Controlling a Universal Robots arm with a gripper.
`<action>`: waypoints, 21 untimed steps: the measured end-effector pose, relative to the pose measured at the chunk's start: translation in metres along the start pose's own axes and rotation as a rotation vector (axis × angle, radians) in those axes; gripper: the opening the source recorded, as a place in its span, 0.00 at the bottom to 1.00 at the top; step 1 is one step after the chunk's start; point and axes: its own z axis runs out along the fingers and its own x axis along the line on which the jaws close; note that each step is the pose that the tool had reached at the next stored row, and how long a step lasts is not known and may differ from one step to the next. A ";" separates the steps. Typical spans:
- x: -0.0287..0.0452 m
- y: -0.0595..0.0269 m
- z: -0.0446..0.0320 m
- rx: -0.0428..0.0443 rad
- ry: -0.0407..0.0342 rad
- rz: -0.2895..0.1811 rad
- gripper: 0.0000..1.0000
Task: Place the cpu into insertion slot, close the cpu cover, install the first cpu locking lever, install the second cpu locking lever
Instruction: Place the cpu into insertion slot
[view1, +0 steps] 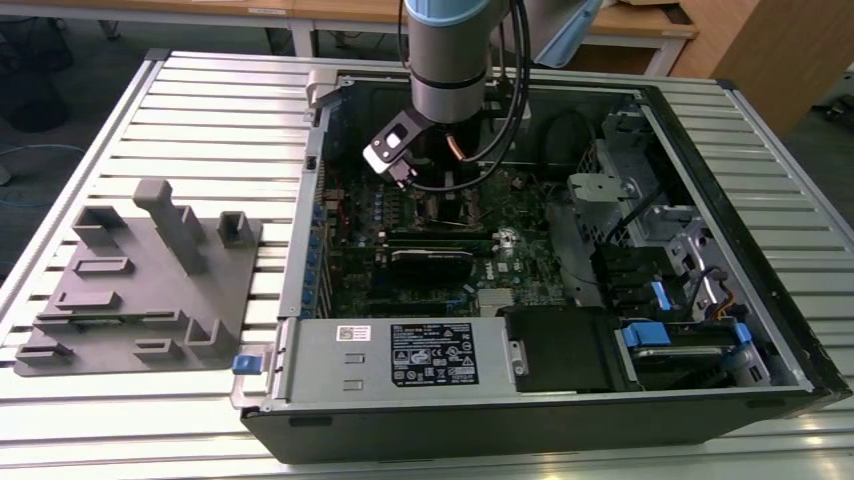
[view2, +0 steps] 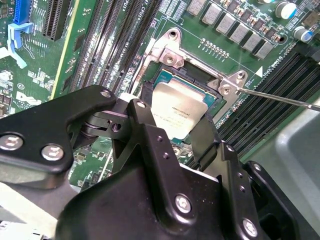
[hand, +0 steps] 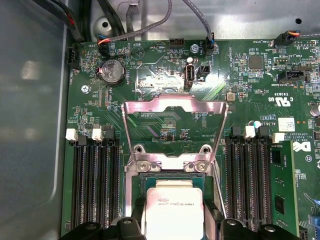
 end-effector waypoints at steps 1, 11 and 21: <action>0.0000 0.0000 0.0000 0.0000 0.0000 0.000 0.54; 0.0002 0.0001 0.0005 -0.0006 0.0011 0.000 0.61; 0.0001 0.0003 -0.0022 -0.0001 0.0002 0.000 0.61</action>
